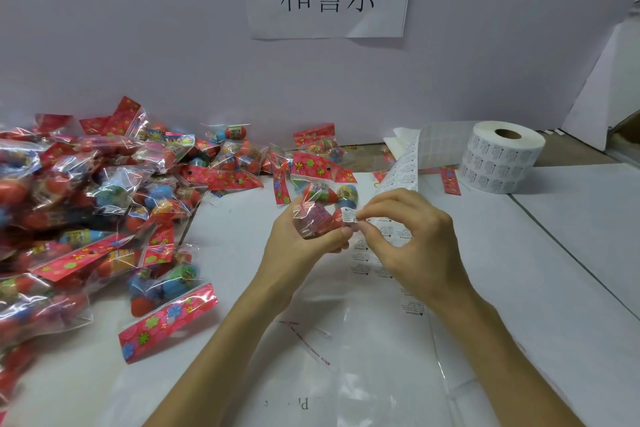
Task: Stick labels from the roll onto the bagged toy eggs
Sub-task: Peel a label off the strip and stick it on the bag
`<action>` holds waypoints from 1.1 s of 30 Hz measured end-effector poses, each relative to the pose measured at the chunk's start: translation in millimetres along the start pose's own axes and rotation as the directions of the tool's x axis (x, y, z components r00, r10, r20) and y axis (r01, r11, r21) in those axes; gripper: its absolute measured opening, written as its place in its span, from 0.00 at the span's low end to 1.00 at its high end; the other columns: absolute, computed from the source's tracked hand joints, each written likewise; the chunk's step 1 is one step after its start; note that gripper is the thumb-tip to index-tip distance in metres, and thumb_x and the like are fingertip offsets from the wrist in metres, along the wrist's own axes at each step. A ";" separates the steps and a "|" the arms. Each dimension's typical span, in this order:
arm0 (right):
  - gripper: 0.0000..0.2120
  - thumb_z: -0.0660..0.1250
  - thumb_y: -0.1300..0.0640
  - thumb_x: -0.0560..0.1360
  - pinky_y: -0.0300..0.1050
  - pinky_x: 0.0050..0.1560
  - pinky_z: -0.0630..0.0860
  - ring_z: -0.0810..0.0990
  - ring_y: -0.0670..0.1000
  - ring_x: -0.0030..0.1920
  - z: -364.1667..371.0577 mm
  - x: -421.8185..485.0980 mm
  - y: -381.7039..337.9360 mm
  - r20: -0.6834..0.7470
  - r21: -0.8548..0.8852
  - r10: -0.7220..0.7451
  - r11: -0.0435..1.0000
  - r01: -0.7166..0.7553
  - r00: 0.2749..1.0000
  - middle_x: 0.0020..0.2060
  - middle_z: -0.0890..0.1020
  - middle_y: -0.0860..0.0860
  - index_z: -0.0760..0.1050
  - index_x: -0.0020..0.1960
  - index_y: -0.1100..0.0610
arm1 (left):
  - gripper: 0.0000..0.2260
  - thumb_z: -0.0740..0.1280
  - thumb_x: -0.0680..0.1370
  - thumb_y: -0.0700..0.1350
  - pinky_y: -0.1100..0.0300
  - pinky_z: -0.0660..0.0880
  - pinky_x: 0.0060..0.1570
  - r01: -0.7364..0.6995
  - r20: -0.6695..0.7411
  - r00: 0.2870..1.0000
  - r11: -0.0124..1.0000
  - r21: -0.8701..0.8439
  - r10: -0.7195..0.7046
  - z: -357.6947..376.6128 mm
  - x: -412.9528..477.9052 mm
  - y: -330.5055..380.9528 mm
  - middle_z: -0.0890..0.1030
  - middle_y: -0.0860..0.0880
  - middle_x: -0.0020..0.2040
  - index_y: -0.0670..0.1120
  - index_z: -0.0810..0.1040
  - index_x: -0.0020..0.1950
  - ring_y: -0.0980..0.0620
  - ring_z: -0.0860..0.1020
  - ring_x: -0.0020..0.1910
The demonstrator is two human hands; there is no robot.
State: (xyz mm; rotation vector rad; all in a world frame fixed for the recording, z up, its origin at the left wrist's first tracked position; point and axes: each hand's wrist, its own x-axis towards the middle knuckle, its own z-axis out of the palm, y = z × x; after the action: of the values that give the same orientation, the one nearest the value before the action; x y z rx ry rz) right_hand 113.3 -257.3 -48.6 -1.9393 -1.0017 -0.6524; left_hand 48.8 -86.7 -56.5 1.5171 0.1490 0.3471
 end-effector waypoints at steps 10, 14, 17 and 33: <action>0.06 0.79 0.64 0.71 0.42 0.48 0.81 0.83 0.48 0.44 1.0 -1.0 -3.0 0.027 0.000 -0.032 0.999 0.032 0.999 0.43 0.85 0.51 0.85 0.47 0.59 | 0.22 0.80 0.72 0.42 0.64 0.81 0.42 -0.117 -0.010 0.993 0.982 0.148 0.120 5.7 -2.6 -1.5 0.87 0.51 0.50 0.49 0.79 0.64 0.53 0.87 0.44; 0.04 0.78 0.63 0.72 0.45 0.46 0.81 0.83 0.49 0.44 1.3 -1.8 -1.2 0.033 -0.002 -0.035 0.999 0.035 0.999 0.42 0.85 0.51 0.85 0.46 0.59 | 0.22 0.80 0.72 0.42 0.66 0.81 0.43 -0.125 -0.020 0.991 0.977 0.172 0.131 6.1 -3.8 -2.1 0.87 0.52 0.49 0.49 0.80 0.64 0.54 0.86 0.44; 0.03 0.77 0.64 0.72 0.48 0.45 0.81 0.83 0.49 0.43 1.8 -2.2 -1.2 0.030 0.002 -0.029 1.000 0.029 0.999 0.42 0.85 0.50 0.85 0.44 0.59 | 0.23 0.80 0.72 0.42 0.62 0.83 0.46 -0.128 -0.018 0.991 0.974 0.186 0.134 5.7 -3.5 -2.8 0.87 0.51 0.50 0.48 0.80 0.65 0.52 0.86 0.46; 0.04 0.74 0.63 0.72 0.42 0.42 0.77 0.79 0.46 0.41 7.0 -2.9 -7.1 0.048 0.032 0.112 0.993 -0.114 0.993 0.39 0.80 0.46 0.79 0.41 0.57 | 0.26 0.82 0.70 0.44 0.67 0.80 0.50 -0.169 -0.016 0.984 0.963 0.209 0.176 6.5 -4.6 -4.0 0.85 0.60 0.55 0.54 0.78 0.65 0.59 0.84 0.54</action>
State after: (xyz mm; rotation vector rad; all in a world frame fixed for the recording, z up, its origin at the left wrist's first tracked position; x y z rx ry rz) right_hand 106.3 -250.1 -51.2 -1.9730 -0.9182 -0.5249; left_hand 47.0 -94.3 -60.6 1.7363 0.0814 0.5094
